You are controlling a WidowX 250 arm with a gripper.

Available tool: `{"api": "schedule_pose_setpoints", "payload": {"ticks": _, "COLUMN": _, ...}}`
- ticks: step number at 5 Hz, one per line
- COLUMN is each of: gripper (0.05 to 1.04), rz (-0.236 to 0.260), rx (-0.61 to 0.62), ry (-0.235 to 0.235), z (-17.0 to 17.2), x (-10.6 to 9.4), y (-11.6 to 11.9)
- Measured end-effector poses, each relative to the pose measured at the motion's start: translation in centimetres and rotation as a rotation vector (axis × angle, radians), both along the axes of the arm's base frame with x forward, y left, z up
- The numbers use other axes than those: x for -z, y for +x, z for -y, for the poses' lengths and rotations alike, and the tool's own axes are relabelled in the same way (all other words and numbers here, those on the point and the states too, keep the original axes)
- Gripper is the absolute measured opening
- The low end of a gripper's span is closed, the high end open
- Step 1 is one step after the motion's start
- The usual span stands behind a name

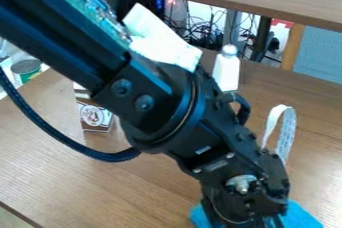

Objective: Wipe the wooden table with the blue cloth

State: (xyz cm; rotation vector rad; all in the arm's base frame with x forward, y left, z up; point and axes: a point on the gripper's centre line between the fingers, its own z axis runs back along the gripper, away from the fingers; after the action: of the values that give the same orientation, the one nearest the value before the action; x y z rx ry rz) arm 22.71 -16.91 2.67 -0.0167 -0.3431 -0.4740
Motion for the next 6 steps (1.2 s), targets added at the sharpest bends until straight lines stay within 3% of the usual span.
{"api": "schedule_pose_setpoints", "payload": {"ticks": 1, "gripper": 1.004, "rz": 0.003, "rx": -0.001, "ry": 0.002, "z": 0.2, "x": 0.2, "y": 0.5}}
{"api": "schedule_pose_setpoints", "payload": {"ticks": 2, "gripper": 1.004, "rz": 0.035, "rx": -0.010, "ry": 0.006, "z": 0.3, "x": 0.1, "y": 2.6}}
{"api": "schedule_pose_setpoints", "payload": {"ticks": 3, "gripper": 1.004, "rz": 0.059, "rx": -0.049, "ry": 0.022, "z": -0.3, "x": -0.5, "y": 5.5}}
{"api": "schedule_pose_setpoints", "payload": {"ticks": 4, "gripper": 1.003, "rz": 0.094, "rx": -0.079, "ry": 0.031, "z": -0.8, "x": -1.6, "y": 9.8}}
{"api": "schedule_pose_setpoints", "payload": {"ticks": 6, "gripper": 1.001, "rz": 0.057, "rx": -0.151, "ry": 0.012, "z": -3.0, "x": -1.4, "y": 16.9}}
